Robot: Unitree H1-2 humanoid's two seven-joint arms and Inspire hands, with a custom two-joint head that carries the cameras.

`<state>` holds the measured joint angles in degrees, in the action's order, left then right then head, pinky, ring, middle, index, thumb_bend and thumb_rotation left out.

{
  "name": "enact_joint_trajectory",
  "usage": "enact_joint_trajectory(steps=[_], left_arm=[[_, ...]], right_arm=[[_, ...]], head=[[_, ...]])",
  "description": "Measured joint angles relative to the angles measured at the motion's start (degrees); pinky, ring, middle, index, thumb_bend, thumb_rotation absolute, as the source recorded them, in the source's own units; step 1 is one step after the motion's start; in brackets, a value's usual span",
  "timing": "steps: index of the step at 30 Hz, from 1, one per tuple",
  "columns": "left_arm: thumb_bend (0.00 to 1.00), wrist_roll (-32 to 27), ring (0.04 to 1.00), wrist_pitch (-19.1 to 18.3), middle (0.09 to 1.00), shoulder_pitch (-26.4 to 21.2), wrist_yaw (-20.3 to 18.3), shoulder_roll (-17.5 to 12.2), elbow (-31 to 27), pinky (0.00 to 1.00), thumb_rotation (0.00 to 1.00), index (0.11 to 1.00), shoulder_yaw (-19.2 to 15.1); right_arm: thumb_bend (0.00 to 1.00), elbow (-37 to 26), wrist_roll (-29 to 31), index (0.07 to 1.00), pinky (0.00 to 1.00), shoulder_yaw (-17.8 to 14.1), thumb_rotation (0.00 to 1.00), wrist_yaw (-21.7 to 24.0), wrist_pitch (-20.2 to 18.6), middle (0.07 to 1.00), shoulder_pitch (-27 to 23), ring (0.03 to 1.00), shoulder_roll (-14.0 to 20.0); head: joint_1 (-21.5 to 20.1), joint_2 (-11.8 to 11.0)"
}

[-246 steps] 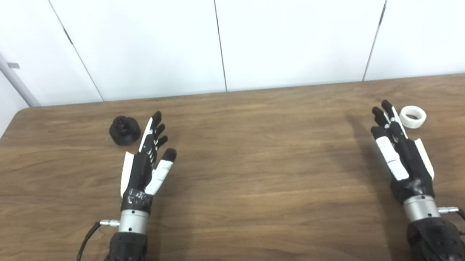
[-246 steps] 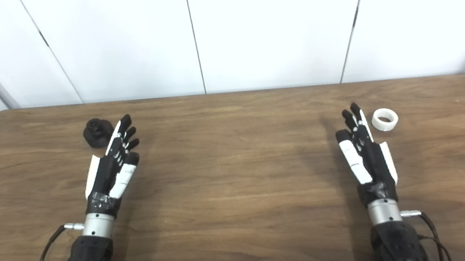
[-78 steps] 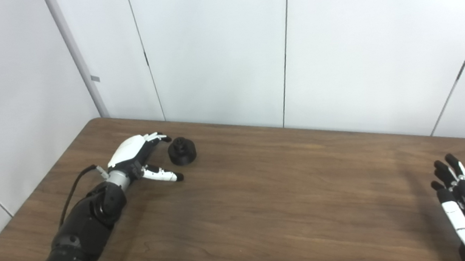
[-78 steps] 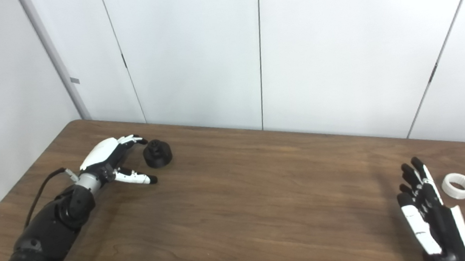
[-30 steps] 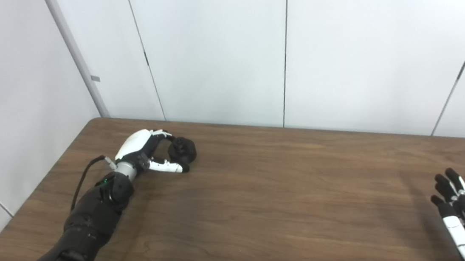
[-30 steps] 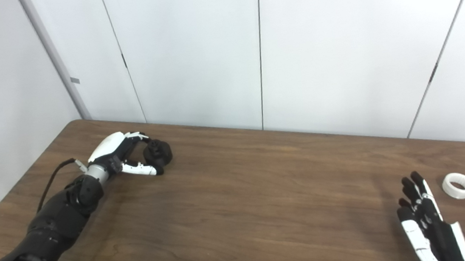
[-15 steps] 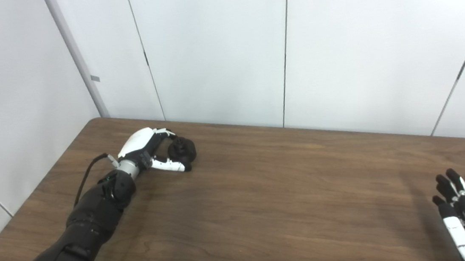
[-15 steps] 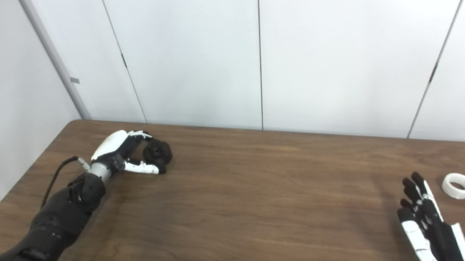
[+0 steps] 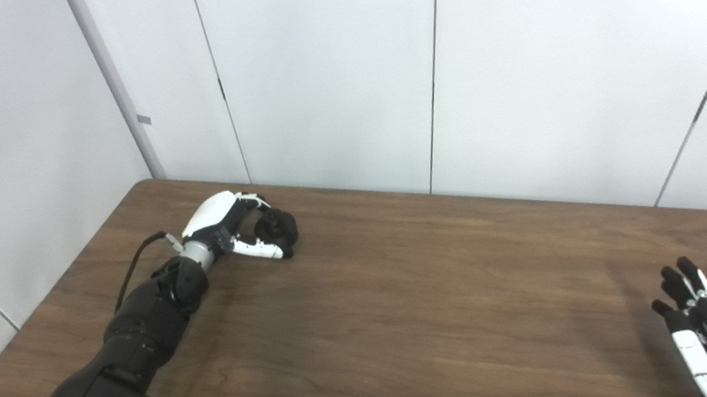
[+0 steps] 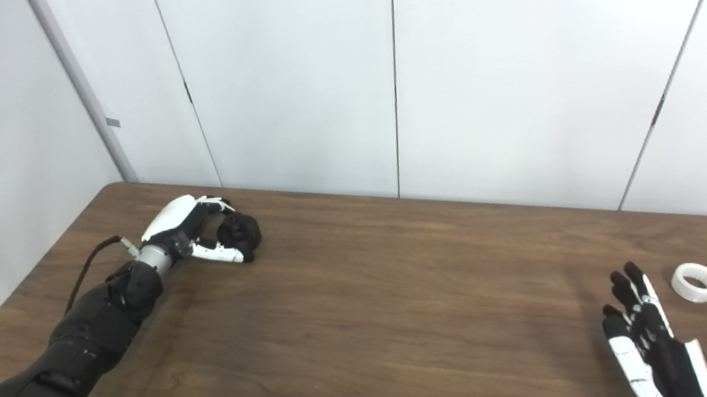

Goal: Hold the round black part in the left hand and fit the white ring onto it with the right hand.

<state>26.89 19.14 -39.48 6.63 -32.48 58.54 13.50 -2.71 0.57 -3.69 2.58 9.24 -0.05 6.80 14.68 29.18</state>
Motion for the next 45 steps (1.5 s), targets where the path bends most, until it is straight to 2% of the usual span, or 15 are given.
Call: enact_joint_trajectory(steps=[1, 2, 4, 10, 19, 23, 29, 32, 36, 39, 45], left_arm=[[0.70, 0.04, 0.960, 0.12, 0.852, -0.07, 0.34, 0.06, 0.18, 1.00, 0.13, 0.545, 0.12], [0.61, 0.17, 0.955, 0.49, 0.829, -0.18, 1.09, 0.19, 0.64, 1.00, 0.10, 0.515, 0.29], [0.54, 0.29, 0.952, 1.55, 0.799, -0.35, 3.11, 0.56, 2.03, 1.00, 0.06, 0.489, 0.48], [0.52, 0.69, 0.954, 4.54, 0.755, -1.21, 6.35, 1.05, 5.52, 1.00, 0.05, 0.482, 1.49], [0.52, 0.65, 0.950, 5.97, 0.751, -1.64, 6.54, 0.61, 6.63, 1.00, 0.05, 0.482, 2.56], [0.52, 0.62, 0.952, 6.10, 0.751, -1.57, 5.43, 0.21, 5.54, 1.00, 0.05, 0.482, 2.92], [0.52, 0.66, 0.960, 6.48, 0.757, 1.04, 2.25, -0.73, -2.11, 1.00, 0.05, 0.483, 4.70], [0.52, 0.89, 0.962, 6.49, 0.757, 3.28, 0.33, -1.24, -8.00, 1.00, 0.05, 0.482, 5.39], [0.52, 2.29, 0.957, 6.53, 0.754, 6.90, -2.65, -1.25, -17.14, 1.00, 0.05, 0.482, 5.38], [0.52, 2.68, 0.954, 6.56, 0.746, 8.14, -3.34, -1.07, -20.05, 1.00, 0.05, 0.481, 6.08], [0.52, 3.23, 0.959, 6.73, 0.747, 10.07, -5.77, -1.28, -26.58, 1.00, 0.06, 0.482, 7.89]], right_arm=[[0.46, -0.01, -0.01, 0.961, 0.89, 0.00, 0.75, -0.02, 0.00, 0.939, 0.00, 0.958, -0.03], [0.47, -0.02, -0.04, 0.960, 0.89, 0.01, 0.75, -0.03, -0.02, 0.940, 0.00, 0.960, -0.06], [0.47, -0.09, -0.15, 0.961, 0.89, 0.02, 0.75, -0.09, -0.06, 0.941, 0.01, 0.957, -0.08], [0.46, -0.54, -0.20, 0.963, 0.88, 0.01, 0.74, -0.15, -0.05, 0.937, 0.22, 0.946, -0.48], [0.48, -1.20, 0.24, 0.977, 0.91, 0.04, 0.73, -0.14, -0.26, 0.952, 0.54, 0.959, -1.44], [0.48, -1.34, 0.18, 0.985, 0.93, 0.21, 0.74, -0.14, -0.28, 0.963, 0.50, 0.958, -1.66], [0.47, -2.18, 0.30, 0.973, 0.94, 0.47, 0.72, -0.25, -0.74, 0.960, 0.36, 0.955, -2.56], [0.45, -3.97, -0.01, 0.970, 0.93, 0.50, 0.72, -0.61, -1.62, 0.955, 0.07, 0.948, -3.12], [0.44, -5.90, -0.13, 0.977, 0.97, 0.47, 0.74, -1.08, -2.25, 0.965, -1.25, 0.959, -3.15], [0.43, -7.47, -0.39, 0.962, 0.93, 0.51, 0.73, -1.28, -3.21, 0.952, -2.44, 0.946, -3.15], [0.44, -10.40, -0.92, 0.975, 0.94, 0.55, 0.73, -1.55, -6.90, 0.951, -4.10, 0.942, -3.07]], head=[[-0.17, 0.09], [-0.44, 0.26], [-0.70, 0.35], [-0.88, 0.88], [-1.76, 1.41], [-2.28, 1.84], [-4.30, 2.90], [-5.01, 2.99], [-5.54, 3.16], [-6.41, 3.86], [-7.12, 4.92]])
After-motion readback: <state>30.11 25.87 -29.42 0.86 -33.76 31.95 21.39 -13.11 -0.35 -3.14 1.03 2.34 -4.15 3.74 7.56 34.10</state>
